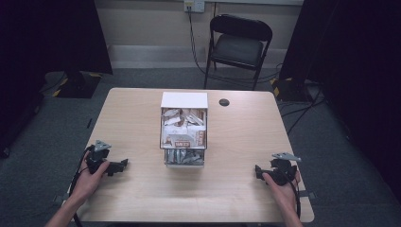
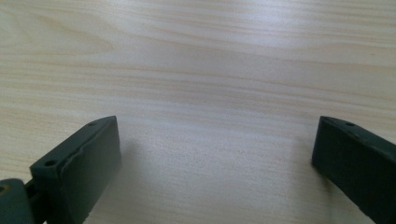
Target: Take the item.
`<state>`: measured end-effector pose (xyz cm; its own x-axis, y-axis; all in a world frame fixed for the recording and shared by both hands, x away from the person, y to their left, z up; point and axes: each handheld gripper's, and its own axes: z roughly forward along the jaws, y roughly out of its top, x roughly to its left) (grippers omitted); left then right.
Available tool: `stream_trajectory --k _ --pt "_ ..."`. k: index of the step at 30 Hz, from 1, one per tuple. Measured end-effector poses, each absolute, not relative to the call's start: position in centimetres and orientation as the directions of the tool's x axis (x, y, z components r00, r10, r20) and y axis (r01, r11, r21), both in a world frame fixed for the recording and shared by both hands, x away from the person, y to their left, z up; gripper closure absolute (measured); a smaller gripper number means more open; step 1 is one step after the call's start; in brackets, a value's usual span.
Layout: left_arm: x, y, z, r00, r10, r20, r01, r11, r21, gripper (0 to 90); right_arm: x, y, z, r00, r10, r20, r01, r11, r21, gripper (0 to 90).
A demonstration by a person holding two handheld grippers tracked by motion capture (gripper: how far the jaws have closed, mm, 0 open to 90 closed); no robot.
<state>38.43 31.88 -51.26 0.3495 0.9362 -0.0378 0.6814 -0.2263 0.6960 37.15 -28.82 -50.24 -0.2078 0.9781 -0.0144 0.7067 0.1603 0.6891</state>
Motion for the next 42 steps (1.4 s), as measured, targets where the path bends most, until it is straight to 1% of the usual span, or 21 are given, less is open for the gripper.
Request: stream_trajectory --k 10,11,16,17,18,19,20,21,22,23,25,26,29,36,42 --pt "38.4 31.9 -51.3 0.349 0.936 -0.038 0.681 -0.226 0.696 0.0 37.1 -28.8 -50.2 -0.205 0.979 -0.013 0.707 0.157 0.689 1.2" --pt "38.4 31.9 -51.3 0.35 0.936 -0.038 0.681 -0.226 0.696 0.0 37.1 -28.8 -50.2 -0.209 0.978 -0.011 0.707 0.159 0.689 2.5" --pt "38.4 31.9 -51.3 0.35 0.936 -0.039 0.682 -0.226 0.696 0.0 37.1 -28.8 -50.2 -0.21 0.978 -0.01 0.707 0.159 0.69 2.9" --pt "38.4 31.9 -51.3 0.349 0.936 -0.038 0.681 -0.226 0.696 0.0 37.0 -28.8 -50.0 -0.21 0.978 0.0 0.708 0.152 0.689 8.1" --pt "38.4 31.9 -51.3 0.349 0.936 -0.038 0.681 -0.226 0.696 0.0 37.0 -28.8 -50.0 -0.21 0.978 0.0 0.708 0.152 0.689 8.1" --pt "38.4 31.9 -51.3 0.35 0.936 -0.037 0.681 -0.227 0.696 0.0 37.0 -28.8 -49.8 -0.205 0.979 -0.004 0.71 0.151 0.688 14.2" --pt "38.4 31.9 -51.3 0.35 0.936 -0.038 0.681 -0.226 0.696 0.0 36.9 -28.8 -49.7 -0.196 0.981 -0.007 0.708 0.147 0.691 17.9" --pt "38.4 31.9 -51.3 0.349 0.936 -0.038 0.681 -0.226 0.696 0.0 36.9 -28.9 -49.6 -0.204 0.979 0.014 0.711 0.138 0.69 13.1" --pt "38.4 31.9 -51.3 0.349 0.936 -0.038 0.681 -0.226 0.696 0.0 36.9 -28.9 -49.6 -0.204 0.979 0.014 0.711 0.138 0.69 13.1" --pt "38.4 31.9 -51.3 0.35 0.936 -0.038 0.681 -0.227 0.696 0.0 36.8 -28.9 -49.5 -0.21 0.978 0.019 0.709 0.138 0.692 16.4" --pt "38.4 31.9 -51.3 0.35 0.936 -0.038 0.681 -0.226 0.696 0.0 36.7 -29.0 -49.4 -0.21 0.977 0.041 0.709 0.123 0.694 14.1" --pt "38.4 31.9 -51.3 0.35 0.936 -0.038 0.682 -0.226 0.696 0.0 36.6 -29.0 -49.3 -0.201 0.978 0.045 0.709 0.114 0.696 15.3" --pt "38.4 31.9 -51.3 0.35 0.936 -0.038 0.682 -0.226 0.696 0.0 36.5 -28.8 -49.0 -0.215 0.976 0.038 0.699 0.127 0.703 16.0" --pt "38.4 31.9 -51.3 0.349 0.936 -0.038 0.681 -0.226 0.696 0.0 36.3 -28.1 -48.2 -0.218 0.975 0.036 0.675 0.124 0.727 15.0" --pt "38.4 31.9 -51.3 0.35 0.936 -0.038 0.681 -0.226 0.696 0.0 36.2 -27.4 -47.4 -0.263 0.965 0.021 0.65 0.16 0.743 16.1"
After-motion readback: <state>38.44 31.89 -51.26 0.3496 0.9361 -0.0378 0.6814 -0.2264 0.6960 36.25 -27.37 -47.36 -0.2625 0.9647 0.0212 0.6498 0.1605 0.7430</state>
